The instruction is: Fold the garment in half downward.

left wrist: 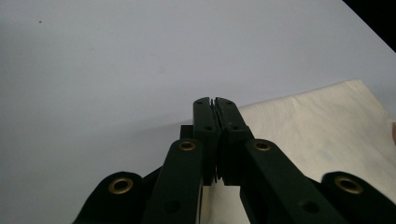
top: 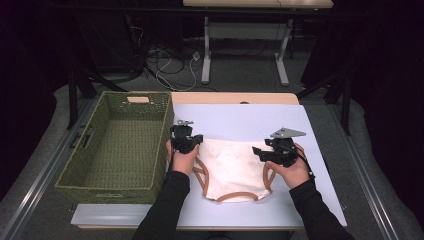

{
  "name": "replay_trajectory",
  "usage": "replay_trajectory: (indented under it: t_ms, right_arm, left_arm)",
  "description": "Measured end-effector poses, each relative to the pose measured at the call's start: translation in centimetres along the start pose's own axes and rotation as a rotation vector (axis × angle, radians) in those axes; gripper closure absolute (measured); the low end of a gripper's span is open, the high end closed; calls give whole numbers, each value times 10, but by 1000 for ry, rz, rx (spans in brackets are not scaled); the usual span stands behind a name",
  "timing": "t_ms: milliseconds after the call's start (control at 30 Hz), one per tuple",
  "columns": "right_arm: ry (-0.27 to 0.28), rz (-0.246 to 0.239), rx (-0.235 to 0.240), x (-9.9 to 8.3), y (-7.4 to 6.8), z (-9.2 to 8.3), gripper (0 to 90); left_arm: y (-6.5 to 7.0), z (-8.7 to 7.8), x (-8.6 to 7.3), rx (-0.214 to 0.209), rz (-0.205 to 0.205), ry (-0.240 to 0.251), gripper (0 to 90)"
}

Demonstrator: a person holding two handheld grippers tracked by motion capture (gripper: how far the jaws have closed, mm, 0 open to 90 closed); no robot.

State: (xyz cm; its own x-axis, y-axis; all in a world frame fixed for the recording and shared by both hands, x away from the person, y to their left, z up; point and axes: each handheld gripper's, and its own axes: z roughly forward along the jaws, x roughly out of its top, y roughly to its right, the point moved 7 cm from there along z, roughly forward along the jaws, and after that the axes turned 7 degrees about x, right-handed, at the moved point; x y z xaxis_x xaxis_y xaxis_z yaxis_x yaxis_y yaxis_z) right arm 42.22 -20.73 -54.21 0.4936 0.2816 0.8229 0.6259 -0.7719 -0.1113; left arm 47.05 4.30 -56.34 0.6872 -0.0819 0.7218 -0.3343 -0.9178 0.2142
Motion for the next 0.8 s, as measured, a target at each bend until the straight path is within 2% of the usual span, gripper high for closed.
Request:
replay_trajectory:
  t_ms: [67,167,267,467,600,700,800]
  right_arm:
    - [7,-30,21,-1,-3,2,371]
    - [-11,-31,28,-3,-7,3,359]
    - [-3,-51,33,-3,-14,3,345]
    - [-18,-90,41,-6,-26,1,210]
    - [-25,-91,40,-9,-31,3,175]
    - [-35,-93,24,-13,-30,8,173]
    - [-44,-75,42,-16,-32,10,167]
  left_arm:
    - [0,-1,0,0,-6,0,880]
    - [0,-2,1,-2,-5,4,880]
    - [0,-2,1,-7,-6,4,880]
    - [0,-2,1,-11,-12,10,880]
    - [1,-3,1,-12,-5,9,880]
    - [1,-3,1,-13,-7,9,880]
    - [2,-3,1,-14,-7,10,880]
